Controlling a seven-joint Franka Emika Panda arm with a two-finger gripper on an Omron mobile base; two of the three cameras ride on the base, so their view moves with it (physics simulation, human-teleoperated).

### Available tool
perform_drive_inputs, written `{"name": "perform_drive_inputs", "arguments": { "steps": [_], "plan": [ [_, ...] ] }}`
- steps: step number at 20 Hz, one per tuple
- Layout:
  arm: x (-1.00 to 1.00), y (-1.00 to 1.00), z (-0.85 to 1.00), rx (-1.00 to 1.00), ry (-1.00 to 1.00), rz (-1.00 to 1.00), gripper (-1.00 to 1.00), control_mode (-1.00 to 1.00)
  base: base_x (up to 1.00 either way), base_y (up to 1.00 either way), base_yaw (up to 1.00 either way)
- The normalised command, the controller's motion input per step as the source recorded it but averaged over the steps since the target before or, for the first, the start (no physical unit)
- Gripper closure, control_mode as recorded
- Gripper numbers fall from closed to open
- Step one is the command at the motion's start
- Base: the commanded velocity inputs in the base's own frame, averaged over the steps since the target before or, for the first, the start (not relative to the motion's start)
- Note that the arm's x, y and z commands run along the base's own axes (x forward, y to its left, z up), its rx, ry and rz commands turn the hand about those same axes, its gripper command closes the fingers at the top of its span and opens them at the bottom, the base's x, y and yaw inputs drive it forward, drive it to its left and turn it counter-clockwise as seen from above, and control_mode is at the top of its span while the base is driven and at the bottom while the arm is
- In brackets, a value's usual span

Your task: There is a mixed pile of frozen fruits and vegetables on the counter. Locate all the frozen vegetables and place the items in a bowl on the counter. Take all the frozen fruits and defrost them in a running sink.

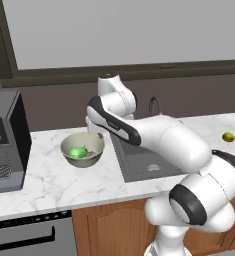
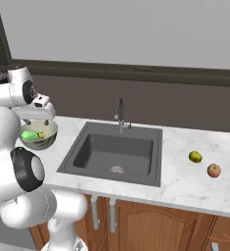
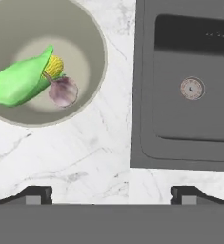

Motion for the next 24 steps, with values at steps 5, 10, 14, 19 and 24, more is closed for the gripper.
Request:
{"name": "perform_drive_inputs", "arguments": {
  "steps": [5, 10, 14, 19, 24],
  "plan": [
    [-0.37, -0.58, -0.03, -0.01, 0.0, -0.02, -1.0, -1.0, 0.0, 0.0, 0.0],
    [-0.11, -0.78, -0.04, -0.07, 0.04, -0.05, -1.0, -1.0, 0.0, 0.0, 0.0],
    [-0.02, -0.91, 0.0, -0.05, 0.03, -0.02, -1.0, -1.0, 0.0, 0.0, 0.0],
    [-0.01, -0.99, 0.0, -0.05, 0.05, -0.02, -1.0, -1.0, 0.0, 0.0, 0.0],
    [0.01, -0.99, -0.08, -0.04, 0.05, -0.01, -1.0, -1.0, 0.0, 0.0, 0.0]
  ]
}}
